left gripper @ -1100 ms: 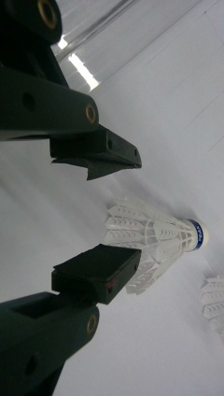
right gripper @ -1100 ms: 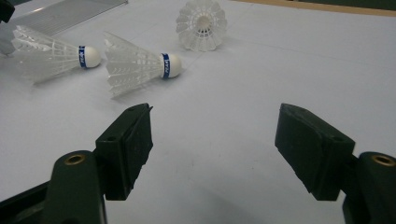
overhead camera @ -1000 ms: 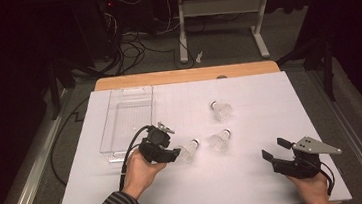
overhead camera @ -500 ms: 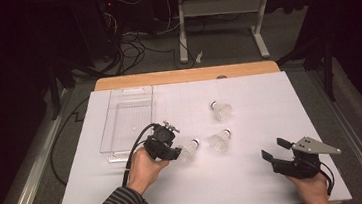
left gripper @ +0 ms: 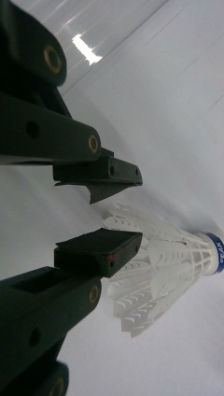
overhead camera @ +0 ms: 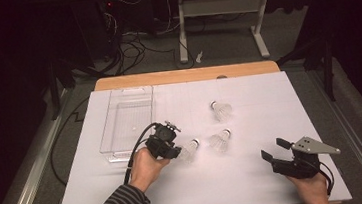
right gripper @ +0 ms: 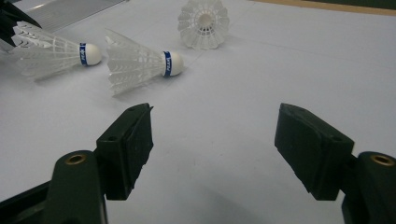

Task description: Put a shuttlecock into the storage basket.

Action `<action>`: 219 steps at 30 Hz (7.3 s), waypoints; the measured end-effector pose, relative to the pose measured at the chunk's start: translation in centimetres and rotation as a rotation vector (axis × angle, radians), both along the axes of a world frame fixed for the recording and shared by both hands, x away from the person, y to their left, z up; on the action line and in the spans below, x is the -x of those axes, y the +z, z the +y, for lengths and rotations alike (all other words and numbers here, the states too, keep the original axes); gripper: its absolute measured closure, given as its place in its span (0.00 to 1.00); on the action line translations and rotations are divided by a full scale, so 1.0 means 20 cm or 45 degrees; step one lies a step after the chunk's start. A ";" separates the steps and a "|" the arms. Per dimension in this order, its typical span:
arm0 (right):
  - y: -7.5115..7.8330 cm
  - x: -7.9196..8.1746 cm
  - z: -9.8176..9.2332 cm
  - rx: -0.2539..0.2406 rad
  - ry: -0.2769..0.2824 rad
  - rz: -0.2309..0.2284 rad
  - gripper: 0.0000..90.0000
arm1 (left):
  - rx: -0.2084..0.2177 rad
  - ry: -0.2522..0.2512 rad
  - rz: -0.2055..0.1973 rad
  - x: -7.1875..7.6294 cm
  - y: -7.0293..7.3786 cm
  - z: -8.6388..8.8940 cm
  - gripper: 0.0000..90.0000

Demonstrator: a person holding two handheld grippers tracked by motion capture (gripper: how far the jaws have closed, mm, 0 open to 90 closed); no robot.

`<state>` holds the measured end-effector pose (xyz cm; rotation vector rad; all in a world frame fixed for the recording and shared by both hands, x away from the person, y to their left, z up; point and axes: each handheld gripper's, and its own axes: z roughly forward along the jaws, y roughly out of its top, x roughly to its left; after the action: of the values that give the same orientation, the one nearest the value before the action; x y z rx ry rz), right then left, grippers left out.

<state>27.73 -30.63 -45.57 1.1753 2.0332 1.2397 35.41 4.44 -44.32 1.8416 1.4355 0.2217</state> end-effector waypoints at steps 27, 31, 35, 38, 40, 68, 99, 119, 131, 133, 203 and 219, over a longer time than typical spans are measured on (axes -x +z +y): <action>0.00 0.00 0.00 0.012 0.004 0.001 0.32 | 0.037 -0.003 0.032 -0.03 -0.03 -0.01 0.84; 0.00 0.00 0.00 0.014 0.005 0.001 0.32 | 0.035 -0.005 0.033 -0.04 -0.03 -0.01 0.87; 0.00 0.00 0.00 0.013 0.005 0.003 0.32 | 0.031 -0.013 0.036 -0.04 -0.04 -0.01 0.91; 0.00 0.00 0.00 0.013 0.004 0.002 0.32 | 0.028 -0.022 0.042 -0.04 -0.04 -0.01 0.92; 0.00 0.00 0.00 0.013 0.004 0.002 0.32 | 0.027 -0.023 0.045 -0.04 -0.04 -0.01 0.94; -0.01 0.00 0.01 0.019 0.004 0.008 0.32 | 0.057 -0.045 0.031 -0.02 -0.01 0.01 1.00; -0.01 0.00 0.01 0.022 0.007 0.005 0.32 | 0.191 -0.027 0.009 0.02 0.12 0.12 1.00; -0.01 0.00 0.01 0.022 0.004 0.005 0.32 | 0.248 0.002 -0.025 0.02 0.21 0.19 1.00; -0.01 0.00 0.01 0.022 0.002 0.007 0.32 | 0.282 0.034 -0.042 0.01 0.27 0.27 1.00; -0.01 0.00 0.01 0.024 0.002 0.007 0.32 | 0.289 0.039 -0.046 0.00 0.28 0.28 1.00; -0.01 -0.01 0.00 0.016 0.001 0.010 0.32 | 0.267 0.339 -0.092 -0.26 0.32 0.60 1.00; -0.01 -0.01 0.00 0.017 0.000 0.011 0.32 | 0.235 0.406 -0.094 -0.33 0.27 0.65 1.00</action>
<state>27.88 -30.56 -45.72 1.1770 2.0448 1.2214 41.96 17.37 -38.89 1.4380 1.6360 0.3007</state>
